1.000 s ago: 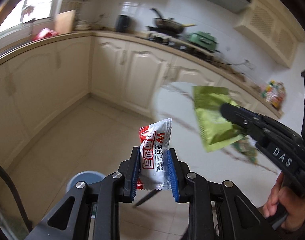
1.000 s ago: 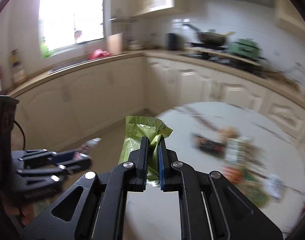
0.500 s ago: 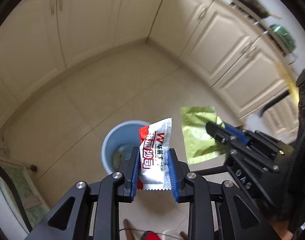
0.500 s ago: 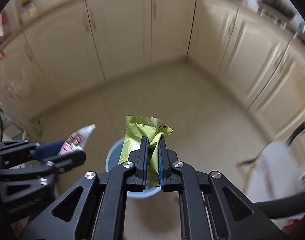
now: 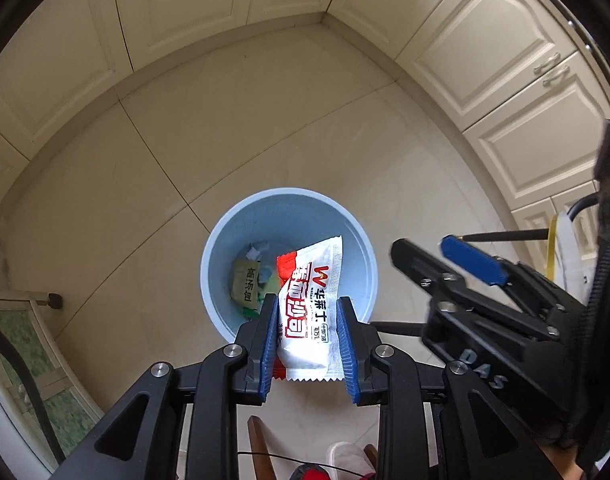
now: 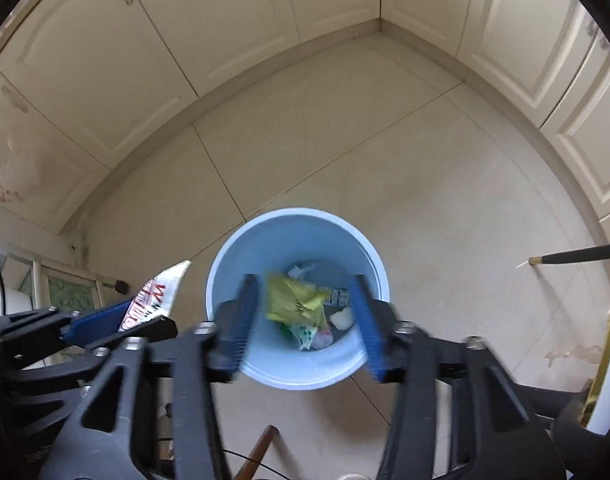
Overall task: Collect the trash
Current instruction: 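Carry the white-red wrapper and green packet over the blue bin and open both grippers, then move both grippers back toward the table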
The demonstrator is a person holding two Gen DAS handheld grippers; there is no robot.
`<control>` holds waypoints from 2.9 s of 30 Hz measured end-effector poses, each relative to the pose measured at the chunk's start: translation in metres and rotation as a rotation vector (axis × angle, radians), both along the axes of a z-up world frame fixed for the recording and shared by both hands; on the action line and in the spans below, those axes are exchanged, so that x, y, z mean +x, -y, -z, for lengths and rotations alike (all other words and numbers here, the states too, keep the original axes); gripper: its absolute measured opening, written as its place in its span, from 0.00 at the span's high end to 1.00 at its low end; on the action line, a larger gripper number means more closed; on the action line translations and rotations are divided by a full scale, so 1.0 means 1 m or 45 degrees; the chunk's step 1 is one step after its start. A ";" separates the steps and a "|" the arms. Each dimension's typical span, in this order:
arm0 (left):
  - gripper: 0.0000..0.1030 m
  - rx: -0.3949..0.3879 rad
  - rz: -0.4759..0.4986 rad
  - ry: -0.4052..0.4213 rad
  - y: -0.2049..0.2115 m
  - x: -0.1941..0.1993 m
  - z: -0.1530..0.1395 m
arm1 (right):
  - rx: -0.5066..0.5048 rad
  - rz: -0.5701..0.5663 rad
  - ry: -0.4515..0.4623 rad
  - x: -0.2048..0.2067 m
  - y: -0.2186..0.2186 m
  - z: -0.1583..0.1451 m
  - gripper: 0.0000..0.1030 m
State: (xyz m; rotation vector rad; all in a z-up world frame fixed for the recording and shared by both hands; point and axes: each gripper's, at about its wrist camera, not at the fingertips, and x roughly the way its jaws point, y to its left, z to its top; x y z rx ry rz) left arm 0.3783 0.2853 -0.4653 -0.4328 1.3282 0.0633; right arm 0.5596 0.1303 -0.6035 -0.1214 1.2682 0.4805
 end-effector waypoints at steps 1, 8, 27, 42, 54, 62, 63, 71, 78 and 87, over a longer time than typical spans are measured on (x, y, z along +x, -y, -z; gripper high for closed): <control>0.75 -0.006 0.008 -0.004 0.004 0.004 0.003 | -0.005 0.009 0.008 0.000 0.001 0.000 0.51; 0.48 -0.005 0.011 -0.043 0.022 0.032 0.022 | -0.034 0.094 0.049 0.009 0.020 -0.027 0.49; 0.31 0.417 -0.261 0.517 0.030 -0.035 -0.178 | 0.110 0.040 0.443 -0.064 0.033 -0.210 0.15; 0.01 0.594 -0.108 1.218 0.177 -0.160 -0.295 | 0.175 0.230 1.055 -0.236 0.134 -0.428 0.00; 0.01 0.600 -0.009 1.497 0.248 -0.316 -0.265 | 0.155 0.466 1.296 -0.347 0.214 -0.511 0.00; 0.01 0.594 0.053 1.557 0.262 -0.413 -0.247 | 0.137 0.551 1.372 -0.377 0.245 -0.529 0.00; 0.01 0.590 0.060 1.562 0.265 -0.414 -0.244 | 0.134 0.559 1.376 -0.379 0.248 -0.530 0.00; 0.01 0.568 0.127 1.556 0.279 -0.391 -0.262 | 0.095 0.630 1.383 -0.382 0.277 -0.527 0.00; 0.01 0.546 0.217 1.472 0.299 -0.339 -0.266 | 0.057 0.729 1.337 -0.368 0.314 -0.513 0.00; 0.01 0.511 0.344 1.279 0.335 -0.245 -0.271 | -0.024 0.914 1.202 -0.335 0.386 -0.478 0.00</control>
